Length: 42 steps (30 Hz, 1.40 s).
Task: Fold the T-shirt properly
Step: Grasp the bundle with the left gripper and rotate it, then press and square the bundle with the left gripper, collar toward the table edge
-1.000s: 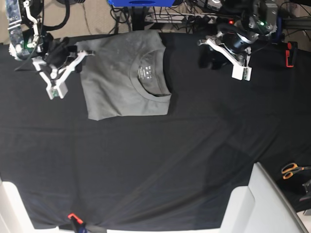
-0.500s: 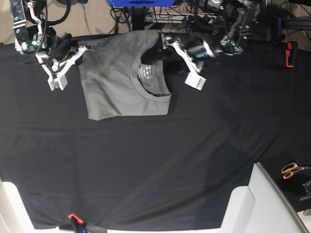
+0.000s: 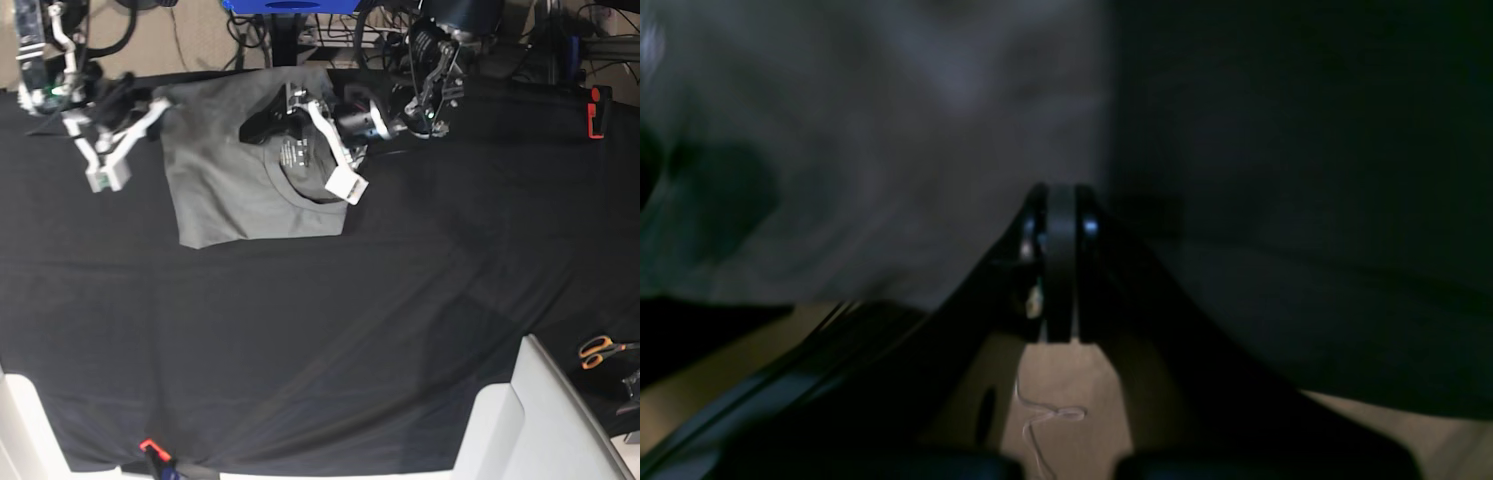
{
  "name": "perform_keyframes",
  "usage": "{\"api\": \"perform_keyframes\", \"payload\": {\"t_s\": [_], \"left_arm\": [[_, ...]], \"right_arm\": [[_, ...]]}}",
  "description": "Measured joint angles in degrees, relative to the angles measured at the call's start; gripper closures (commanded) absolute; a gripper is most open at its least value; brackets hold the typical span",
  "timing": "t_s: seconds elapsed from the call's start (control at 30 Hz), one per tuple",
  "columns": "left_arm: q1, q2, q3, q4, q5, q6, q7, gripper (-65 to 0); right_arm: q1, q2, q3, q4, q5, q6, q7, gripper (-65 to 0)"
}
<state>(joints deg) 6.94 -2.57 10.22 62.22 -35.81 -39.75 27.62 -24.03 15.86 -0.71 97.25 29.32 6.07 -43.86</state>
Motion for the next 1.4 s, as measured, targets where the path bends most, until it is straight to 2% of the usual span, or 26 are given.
{"api": "perform_keyframes", "payload": {"t_s": [0.03, 0.07, 0.17, 0.23, 0.4, 0.5, 0.57, 0.73, 0.87, 1.0, 1.17, 1.4], "left_arm": [[-0.2, 0.0, 0.0, -0.3, 0.0, 0.0, 0.0, -61.1], [-0.3, 0.1, 0.0, -0.6, 0.2, 0.0, -0.4, -53.6], [-0.5, 0.1, -0.3, -2.3, 0.8, 1.2, -0.3, -22.4], [-0.7, 0.0, -0.3, -2.6, 2.4, 0.7, 0.5, -0.7], [-0.7, 0.0, -0.4, -2.8, 2.2, 0.7, 0.4, 0.0], [-0.7, 0.0, 0.1, -1.6, 2.0, 3.8, 1.4, 0.0], [-0.8, -0.2, -0.2, 0.6, 1.5, 5.5, 6.9, 0.0], [-3.0, -3.7, 0.1, 7.5, 2.4, 6.7, 19.8, 0.0], [-7.4, -6.0, 1.6, 8.1, 2.4, 10.0, 25.8, 0.0], [-13.6, -9.7, 11.9, 8.1, 2.4, 11.0, 29.5, 0.0], [-23.7, -13.1, 29.7, 6.2, 2.6, 11.3, 29.3, 0.0], [-37.9, -13.9, 52.1, 0.9, 1.6, 10.3, 28.6, 0.0]], "right_arm": [[-0.2, 0.1, 1.1, 0.0, 0.0, 0.0, 0.0, -0.2], [-0.3, 0.1, 2.1, 0.0, -0.2, 0.0, 0.0, -0.2], [-0.6, -0.2, 5.0, -0.1, -0.1, 0.0, -0.3, -0.2], [-0.6, -0.3, 7.4, -0.1, 0.3, 0.4, -0.2, -0.2], [-0.6, -0.2, 13.1, -0.1, -0.2, 0.4, -0.1, -0.2], [-0.6, -0.3, 14.5, -0.1, 0.1, 0.4, -0.1, -0.2], [-0.6, -0.3, 14.6, -0.1, 0.1, 0.4, -0.1, -0.2], [-0.6, -0.3, 14.2, -0.2, 0.1, 0.4, -0.2, -0.2], [-0.6, -0.2, 14.1, -0.2, 0.2, 0.4, -0.3, -0.2], [-0.6, -0.3, 14.1, -0.2, 0.2, 0.4, -0.2, -0.2], [-0.5, -2.5, 14.1, -0.2, 0.2, 0.4, -0.3, -0.2], [-0.5, -3.4, 14.4, -0.2, -0.1, 0.4, -0.4, -0.2]]}}
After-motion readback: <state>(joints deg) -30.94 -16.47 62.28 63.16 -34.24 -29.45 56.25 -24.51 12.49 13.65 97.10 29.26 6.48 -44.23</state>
